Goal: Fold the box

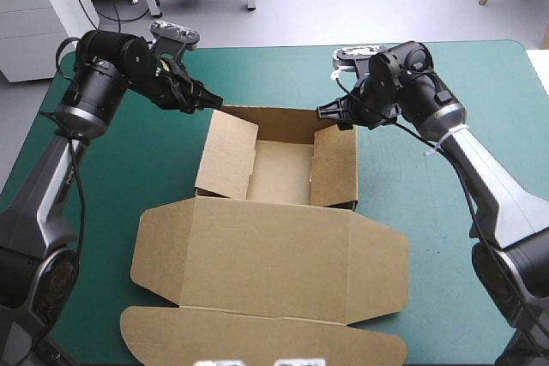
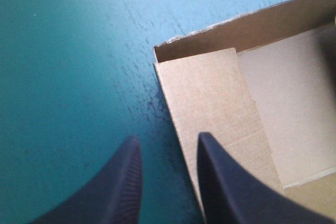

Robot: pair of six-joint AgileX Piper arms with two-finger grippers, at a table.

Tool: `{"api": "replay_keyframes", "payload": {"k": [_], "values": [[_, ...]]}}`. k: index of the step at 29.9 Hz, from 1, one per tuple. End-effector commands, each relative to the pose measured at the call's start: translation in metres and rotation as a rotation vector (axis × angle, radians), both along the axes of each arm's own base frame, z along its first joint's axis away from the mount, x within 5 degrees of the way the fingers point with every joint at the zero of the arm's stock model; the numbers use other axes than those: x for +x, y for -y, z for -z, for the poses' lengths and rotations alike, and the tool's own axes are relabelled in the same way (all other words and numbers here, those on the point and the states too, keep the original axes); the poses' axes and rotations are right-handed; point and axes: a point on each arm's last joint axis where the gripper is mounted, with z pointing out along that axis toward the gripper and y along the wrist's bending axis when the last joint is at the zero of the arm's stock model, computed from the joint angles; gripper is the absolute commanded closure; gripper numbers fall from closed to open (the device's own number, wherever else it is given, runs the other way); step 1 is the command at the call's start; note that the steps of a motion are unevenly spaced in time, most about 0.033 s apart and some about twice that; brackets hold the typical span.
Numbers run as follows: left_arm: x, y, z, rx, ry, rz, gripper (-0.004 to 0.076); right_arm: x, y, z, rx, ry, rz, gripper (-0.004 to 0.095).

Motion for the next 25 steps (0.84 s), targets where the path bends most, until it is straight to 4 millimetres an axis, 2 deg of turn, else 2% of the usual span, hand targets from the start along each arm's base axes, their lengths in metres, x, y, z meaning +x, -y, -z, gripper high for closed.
{"api": "replay_keyframes", "payload": {"k": [1, 4, 9, 13, 16, 25], "values": [[-0.038, -0.012, -0.046, -0.019, 0.097, 0.031, 0.0729, -0.011, 0.008, -0.032, 0.028, 0.107, 0.005, 0.0382], [-0.059, -0.013, -0.056, -0.061, 0.114, 0.079, 0.0734, -0.009, 0.006, -0.026, 0.033, 0.088, 0.002, 0.0382], [-0.094, -0.024, -0.055, -0.037, 0.116, 0.119, 0.0734, -0.007, 0.004, -0.004, 0.005, 0.02, 0.002, 0.0382], [-0.118, -0.029, -0.042, -0.038, 0.083, 0.162, 0.0734, -0.005, 0.004, 0.027, -0.015, -0.078, 0.045, 0.0382], [-0.132, -0.032, -0.03, -0.052, 0.089, 0.168, 0.0734, -0.004, 0.0, 0.042, 0.002, -0.135, 0.043, 0.0382], [-0.176, -0.046, 0.004, -0.039, 0.103, 0.187, 0.0734, 0.005, -0.008, 0.066, 0.002, -0.203, 0.021, 0.0387]]}}
